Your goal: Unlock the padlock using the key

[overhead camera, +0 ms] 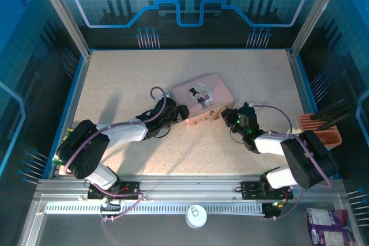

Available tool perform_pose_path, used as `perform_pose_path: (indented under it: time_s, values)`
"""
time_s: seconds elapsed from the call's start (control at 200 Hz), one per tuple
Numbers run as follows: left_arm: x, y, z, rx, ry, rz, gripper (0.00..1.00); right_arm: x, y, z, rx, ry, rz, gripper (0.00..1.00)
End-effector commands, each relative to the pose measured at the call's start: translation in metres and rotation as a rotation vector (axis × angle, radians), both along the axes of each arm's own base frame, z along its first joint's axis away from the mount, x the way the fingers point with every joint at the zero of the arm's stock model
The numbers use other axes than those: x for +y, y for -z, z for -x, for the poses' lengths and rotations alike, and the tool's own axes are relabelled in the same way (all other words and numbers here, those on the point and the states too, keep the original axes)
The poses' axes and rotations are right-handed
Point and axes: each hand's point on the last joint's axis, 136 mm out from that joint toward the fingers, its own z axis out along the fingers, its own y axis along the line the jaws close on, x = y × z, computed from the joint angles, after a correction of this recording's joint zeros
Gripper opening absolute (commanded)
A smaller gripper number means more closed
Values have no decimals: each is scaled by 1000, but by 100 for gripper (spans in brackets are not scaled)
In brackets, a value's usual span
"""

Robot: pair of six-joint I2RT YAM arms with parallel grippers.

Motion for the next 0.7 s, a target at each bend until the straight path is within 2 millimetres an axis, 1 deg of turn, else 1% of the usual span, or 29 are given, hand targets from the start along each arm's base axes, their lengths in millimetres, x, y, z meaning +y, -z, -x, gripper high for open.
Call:
perform_pose_path:
  time_s: [0.0,0.08,0.16,0.245,0.315,0.385,0.41,0.54,0.695]
  values:
    - [1,15,12,54,85,-61,66,-13,-11,-2,-17,-2,53,0]
    - [-2,5,11,41,122,-56,68,-19,-19,0,-29,-14,81,0]
    - [-10,-6,11,34,213,-42,70,-21,-32,3,-48,-52,134,0]
    - [-7,-17,14,22,270,-87,71,-23,-46,10,-55,-107,222,0]
    - [1,-28,18,-6,287,-128,73,-25,-60,16,-83,-154,290,0]
    - [10,-38,25,-35,304,-161,80,-26,-72,24,-100,-211,366,0]
    - [14,-40,27,-45,304,-172,82,-26,-76,27,-101,-229,393,0]
    - [30,-54,41,-122,300,-181,84,-30,-88,43,-108,-304,486,0]
    - [52,-58,53,-192,254,-206,85,-27,-94,59,-98,-399,576,0]
